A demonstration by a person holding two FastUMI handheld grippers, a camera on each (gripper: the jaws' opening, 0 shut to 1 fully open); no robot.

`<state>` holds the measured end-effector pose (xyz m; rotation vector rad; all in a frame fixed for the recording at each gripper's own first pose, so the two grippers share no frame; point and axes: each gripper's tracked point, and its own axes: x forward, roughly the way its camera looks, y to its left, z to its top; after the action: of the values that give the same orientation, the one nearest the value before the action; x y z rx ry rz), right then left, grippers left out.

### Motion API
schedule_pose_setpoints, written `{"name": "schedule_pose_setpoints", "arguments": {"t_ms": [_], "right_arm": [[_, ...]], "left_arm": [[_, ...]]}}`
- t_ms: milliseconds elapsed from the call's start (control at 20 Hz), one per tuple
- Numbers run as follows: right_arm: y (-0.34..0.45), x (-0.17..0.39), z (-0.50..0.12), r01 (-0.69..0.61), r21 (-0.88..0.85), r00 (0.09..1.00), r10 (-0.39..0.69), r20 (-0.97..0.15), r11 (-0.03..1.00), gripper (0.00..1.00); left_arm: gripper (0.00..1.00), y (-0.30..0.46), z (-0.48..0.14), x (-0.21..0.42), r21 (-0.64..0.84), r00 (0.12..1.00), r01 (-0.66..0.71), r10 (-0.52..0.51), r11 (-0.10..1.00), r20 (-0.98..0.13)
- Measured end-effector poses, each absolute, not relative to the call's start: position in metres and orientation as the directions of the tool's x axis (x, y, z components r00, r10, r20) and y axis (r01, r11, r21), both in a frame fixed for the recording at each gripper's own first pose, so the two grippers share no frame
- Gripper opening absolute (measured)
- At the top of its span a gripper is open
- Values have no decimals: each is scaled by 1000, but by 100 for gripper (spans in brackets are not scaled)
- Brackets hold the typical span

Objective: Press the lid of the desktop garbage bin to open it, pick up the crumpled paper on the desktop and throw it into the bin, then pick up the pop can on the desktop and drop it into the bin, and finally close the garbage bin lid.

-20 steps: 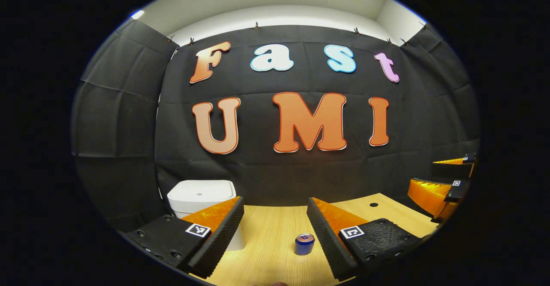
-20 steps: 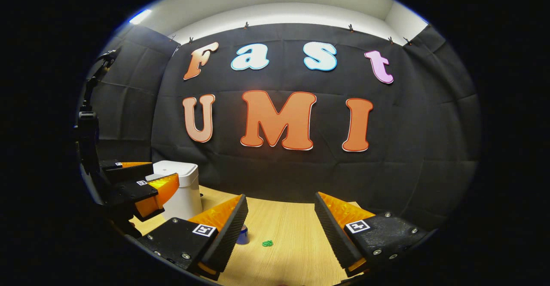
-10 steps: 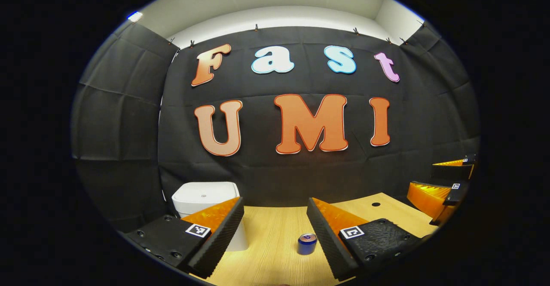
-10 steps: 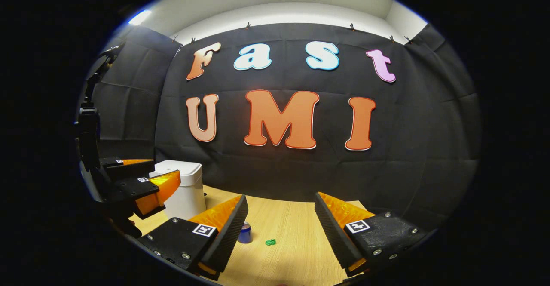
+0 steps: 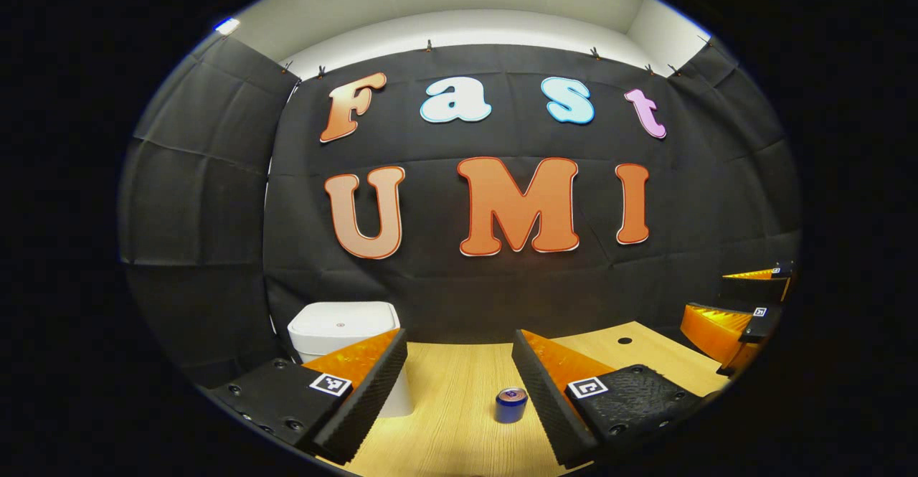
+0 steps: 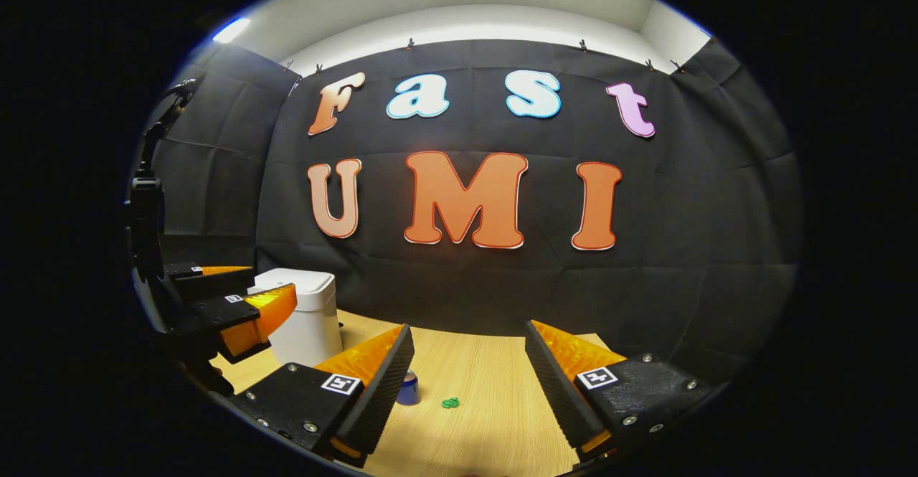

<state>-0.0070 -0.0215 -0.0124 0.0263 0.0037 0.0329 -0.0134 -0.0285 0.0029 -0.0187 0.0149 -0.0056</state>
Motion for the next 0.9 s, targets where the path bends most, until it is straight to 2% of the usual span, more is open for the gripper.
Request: {"name": "schedule_pose_setpoints", "arguments": {"t_ms": [150,300,350,400,450,650,700,750,800,900], "right_arm": [[-24,-8,-13,-24,24,1000,24,-7,999,93],[-25,-7,-13,-14,24,1000,15,-7,1000,93],[-26,-7,-13,-12,23,1000,12,-9,1000,93],[-26,-6,-14,-11,23,1000,11,-12,1000,93],[-26,-5,-15,-11,25,1000,11,-12,1000,93],[-23,-2,-14,-12,19,1000,13,-11,1000,94],[-23,-2,-15,-12,17,1000,12,-12,1000,94],[-24,-2,-16,-12,17,1000,12,-13,1000,94],[-23,-1,-17,-11,18,1000,11,-14,1000,94],[-24,1,-17,-8,23,1000,9,-16,1000,94]], "left_arm": [[93,-26,5,-10,-14,1000,14,-14,1000,-16],[84,-19,2,-7,-31,1000,9,-10,999,-20],[84,-16,3,-5,-26,1000,10,-10,1000,-25],[77,-13,2,-3,-11,1000,8,-9,1000,-30],[75,-10,3,-2,3,999,5,-5,1000,-31],[56,10,7,12,-14,999,-7,7,1000,-41],[54,21,7,18,-27,999,-19,18,999,-48],[57,32,10,23,-35,998,-33,31,999,-52],[47,48,13,32,-44,997,-55,52,998,-63],[39,81,17,49,-63,991,-111,105,992,-80]]}}
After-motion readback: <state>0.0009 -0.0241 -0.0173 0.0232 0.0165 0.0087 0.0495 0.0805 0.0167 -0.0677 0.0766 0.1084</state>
